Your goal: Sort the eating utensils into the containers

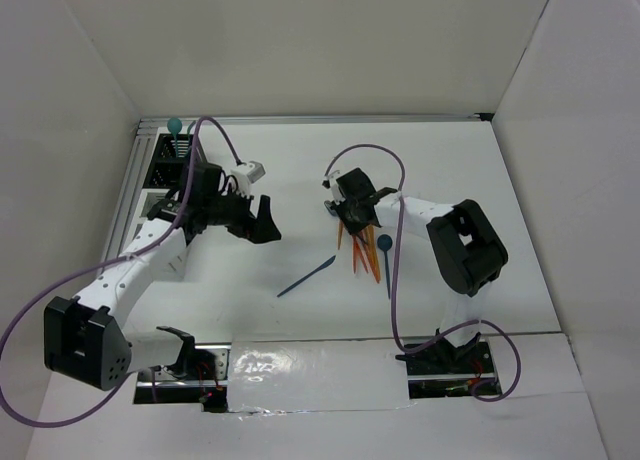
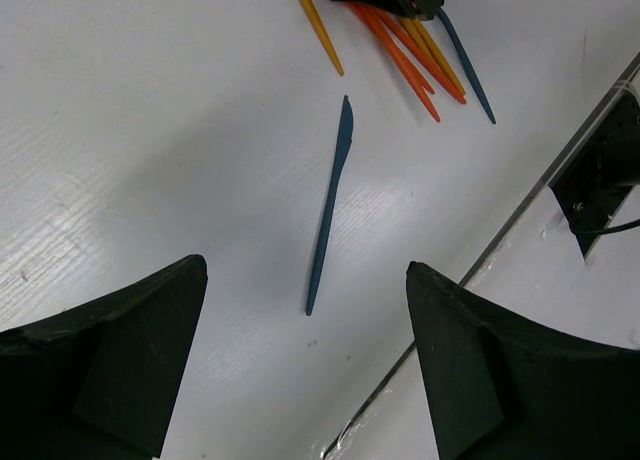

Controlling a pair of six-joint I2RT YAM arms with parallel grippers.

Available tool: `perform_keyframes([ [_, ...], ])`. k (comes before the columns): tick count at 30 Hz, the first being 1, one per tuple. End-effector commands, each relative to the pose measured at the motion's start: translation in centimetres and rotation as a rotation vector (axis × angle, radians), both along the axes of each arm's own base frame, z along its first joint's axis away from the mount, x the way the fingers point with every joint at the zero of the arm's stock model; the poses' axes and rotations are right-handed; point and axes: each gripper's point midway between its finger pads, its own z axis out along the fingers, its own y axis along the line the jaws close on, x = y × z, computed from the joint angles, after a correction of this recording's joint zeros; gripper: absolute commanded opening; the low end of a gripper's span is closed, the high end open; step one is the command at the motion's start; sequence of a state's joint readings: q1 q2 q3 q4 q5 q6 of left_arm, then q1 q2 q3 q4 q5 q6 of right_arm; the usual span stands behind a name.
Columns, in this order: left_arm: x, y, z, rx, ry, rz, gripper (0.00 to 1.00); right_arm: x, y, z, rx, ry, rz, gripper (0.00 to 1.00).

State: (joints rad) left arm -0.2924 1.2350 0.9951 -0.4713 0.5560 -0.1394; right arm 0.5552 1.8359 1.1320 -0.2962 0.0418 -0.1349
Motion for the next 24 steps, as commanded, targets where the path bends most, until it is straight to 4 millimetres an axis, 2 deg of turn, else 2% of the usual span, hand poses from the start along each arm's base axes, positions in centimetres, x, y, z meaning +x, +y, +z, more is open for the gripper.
perform_keyframes([
  [1, 0.9, -0.7, 1.7, -0.027, -0.052, -0.027, 0.93, 1.0, 0.2, 0.6, 0.018, -0.029, -0.022, 0.17],
  [2, 1.0, -0.8, 1.9, -0.034, -0.056, -0.024, 0.93, 1.1, 0.2, 1.1, 0.028, -0.040, -0.028, 0.14],
  [3, 1.2, -0.8, 2.1, -0.034, -0.067, -0.022, 0.93, 1.0, 0.1, 1.3, 0.029, -0.037, -0.033, 0.04],
  [4, 1.4, -0.8, 2.0, -0.038, -0.064, -0.016, 0.93, 0.9, 0.4, 1.8, 0.050, -0.037, -0.038, 0.02],
  [8, 2.6, -1.1, 2.3, -0.074, -0.035, 0.063, 0.93, 0.2, 0.9, 3.7, 0.113, -0.041, -0.054, 0.01],
  [10, 3.7, -1.5, 2.2, -0.120, 0.028, 0.146, 0.93, -0.1, 1.8, 5.8, 0.185, -0.055, -0.052, 0.01],
  [11, 3.9, -1.8, 2.8, -0.158, 0.058, 0.187, 0.93, -0.2, 2.0, 6.5, 0.209, -0.059, -0.050, 0.01],
  [12, 4.9, -2.2, 3.1, -0.186, 0.046, 0.206, 0.93, -0.7, 2.4, 7.6, 0.243, -0.066, -0.037, 0.01],
  [15, 5.9, -3.1, 3.4, -0.251, 0.074, 0.275, 0.93, -1.2, 3.6, 9.7, 0.338, -0.075, -0.041, 0.01],
  [19, 7.3, -4.6, 3.7, -0.339, 0.071, 0.289, 0.93, -2.9, 5.8, 12.5, 0.438, -0.090, 0.025, 0.02],
  [20, 8.0, -5.7, 3.9, -0.365, 0.079, 0.273, 0.92, -3.5, 6.7, 13.5, 0.471, -0.096, 0.045, 0.02],
  [21, 8.0, -5.8, 4.0, -0.376, 0.096, 0.280, 0.92, -3.4, 6.9, 14.3, 0.488, -0.117, 0.047, 0.03],
  [22, 8.3, -6.2, 4.4, -0.381, 0.090, 0.268, 0.92, -3.5, 7.3, 14.7, 0.502, -0.123, 0.052, 0.03],
  [24, 8.9, -6.9, 3.4, -0.382, 0.139, 0.281, 0.92, -4.1, 8.1, 15.1, 0.522, -0.121, 0.061, 0.03],
])
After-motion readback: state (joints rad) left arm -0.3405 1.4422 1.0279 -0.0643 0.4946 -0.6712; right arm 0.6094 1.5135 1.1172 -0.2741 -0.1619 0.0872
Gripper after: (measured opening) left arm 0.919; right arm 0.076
